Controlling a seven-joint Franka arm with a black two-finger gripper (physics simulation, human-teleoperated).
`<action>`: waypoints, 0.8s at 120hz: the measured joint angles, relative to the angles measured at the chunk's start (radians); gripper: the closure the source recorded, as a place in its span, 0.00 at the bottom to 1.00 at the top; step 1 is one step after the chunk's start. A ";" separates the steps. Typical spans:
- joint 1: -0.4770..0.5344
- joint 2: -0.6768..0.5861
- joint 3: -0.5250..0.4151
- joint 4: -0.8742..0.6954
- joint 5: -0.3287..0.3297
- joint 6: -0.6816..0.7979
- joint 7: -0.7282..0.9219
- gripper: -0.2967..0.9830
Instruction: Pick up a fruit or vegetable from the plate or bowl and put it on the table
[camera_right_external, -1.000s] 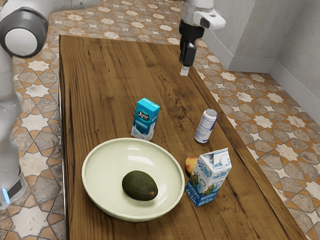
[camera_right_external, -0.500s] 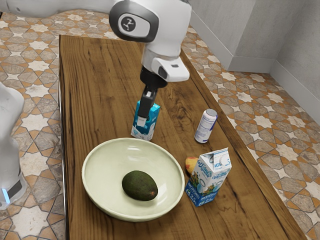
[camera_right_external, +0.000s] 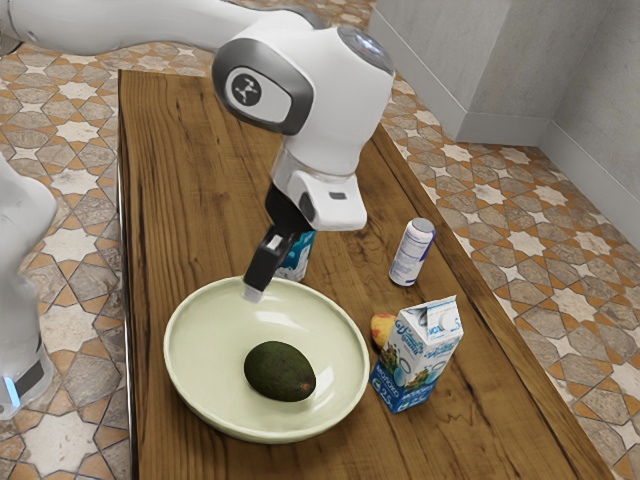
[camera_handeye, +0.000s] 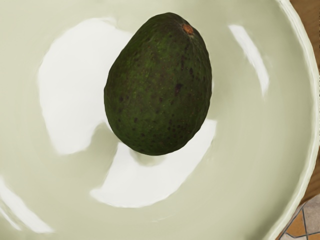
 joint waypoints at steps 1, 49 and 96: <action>-0.002 0.004 -0.001 0.000 0.000 0.003 0.000 0.23; 0.030 0.026 -0.007 -0.102 -0.025 0.198 0.060 0.23; 0.031 0.065 -0.032 -0.157 -0.046 0.301 0.110 0.23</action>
